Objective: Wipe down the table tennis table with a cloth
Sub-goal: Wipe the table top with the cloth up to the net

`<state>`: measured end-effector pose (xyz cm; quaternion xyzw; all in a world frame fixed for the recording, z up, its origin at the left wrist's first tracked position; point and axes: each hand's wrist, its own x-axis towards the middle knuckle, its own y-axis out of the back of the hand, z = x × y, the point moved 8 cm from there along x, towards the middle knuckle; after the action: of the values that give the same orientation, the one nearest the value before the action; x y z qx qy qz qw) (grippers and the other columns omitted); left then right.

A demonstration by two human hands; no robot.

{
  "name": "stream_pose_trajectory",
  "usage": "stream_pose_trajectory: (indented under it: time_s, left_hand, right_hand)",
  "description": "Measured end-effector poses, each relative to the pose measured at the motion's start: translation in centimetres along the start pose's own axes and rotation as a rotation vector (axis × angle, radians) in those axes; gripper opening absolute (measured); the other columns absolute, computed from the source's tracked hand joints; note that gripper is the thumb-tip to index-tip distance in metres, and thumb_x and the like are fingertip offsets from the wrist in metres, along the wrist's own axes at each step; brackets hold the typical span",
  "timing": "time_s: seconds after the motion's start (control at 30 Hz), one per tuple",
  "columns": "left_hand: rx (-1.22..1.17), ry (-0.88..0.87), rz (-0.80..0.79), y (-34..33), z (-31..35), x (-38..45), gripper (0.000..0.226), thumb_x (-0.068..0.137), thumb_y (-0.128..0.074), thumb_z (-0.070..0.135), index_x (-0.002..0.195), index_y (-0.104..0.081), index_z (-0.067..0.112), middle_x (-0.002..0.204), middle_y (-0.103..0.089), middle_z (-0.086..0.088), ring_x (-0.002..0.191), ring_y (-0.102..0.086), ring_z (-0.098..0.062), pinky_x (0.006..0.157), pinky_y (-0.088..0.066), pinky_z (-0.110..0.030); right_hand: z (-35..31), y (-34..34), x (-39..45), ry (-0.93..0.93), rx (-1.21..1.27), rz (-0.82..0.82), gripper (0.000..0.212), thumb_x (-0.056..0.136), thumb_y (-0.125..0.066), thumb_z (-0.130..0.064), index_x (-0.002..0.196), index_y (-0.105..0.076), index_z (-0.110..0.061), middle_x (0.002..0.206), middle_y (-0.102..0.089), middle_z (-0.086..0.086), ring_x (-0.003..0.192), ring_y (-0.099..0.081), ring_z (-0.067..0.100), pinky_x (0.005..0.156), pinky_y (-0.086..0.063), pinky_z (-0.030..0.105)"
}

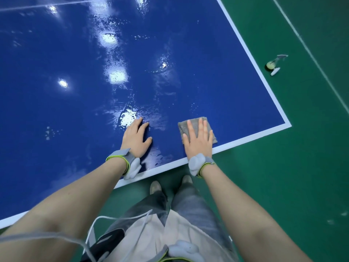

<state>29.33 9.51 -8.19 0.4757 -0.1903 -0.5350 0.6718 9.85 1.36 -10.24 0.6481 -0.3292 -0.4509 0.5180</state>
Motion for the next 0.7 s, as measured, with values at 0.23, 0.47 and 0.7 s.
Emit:
stream_pose_trajectory:
  time_s: [0.23, 0.47, 0.7]
  left_hand:
    - [-0.013, 0.031, 0.011, -0.1, -0.1, -0.1, 0.055, 0.092, -0.051, 0.028, 0.143, -0.033, 0.014, 0.155, -0.017, -0.005, 0.143, -0.011, -0.022, 0.114, -0.007, -0.032]
    - [0.007, 0.054, 0.097, 0.1, 0.3, 0.0, 0.05, 0.088, -0.056, 0.023, 0.134, -0.044, 0.008, 0.147, -0.031, -0.011, 0.136, -0.026, -0.029, 0.111, -0.016, -0.038]
    - [-0.002, 0.13, 0.144, 0.7, 0.3, 1.5, 0.053, 0.089, -0.056, 0.024, 0.136, -0.04, 0.005, 0.145, -0.032, -0.013, 0.135, -0.024, -0.029, 0.111, -0.012, -0.035]
  right_hand:
    - [-1.8, 0.4, 0.5, -0.01, 0.013, 0.043, 0.057, 0.096, -0.015, -0.047, 0.15, -0.021, -0.027, 0.157, -0.017, 0.013, 0.146, -0.013, 0.03, 0.115, -0.011, 0.05]
    - [-7.6, 0.5, 0.5, 0.218, -0.016, 0.008, 0.058, 0.087, -0.026, -0.048, 0.132, -0.056, -0.027, 0.138, -0.052, 0.013, 0.13, -0.046, 0.029, 0.104, -0.038, 0.05]
    - [-2.4, 1.8, 4.6, 0.112, 0.023, 0.063, 0.051, 0.088, -0.033, -0.042, 0.13, -0.057, -0.027, 0.141, -0.047, 0.015, 0.134, -0.041, 0.032, 0.105, -0.036, 0.049]
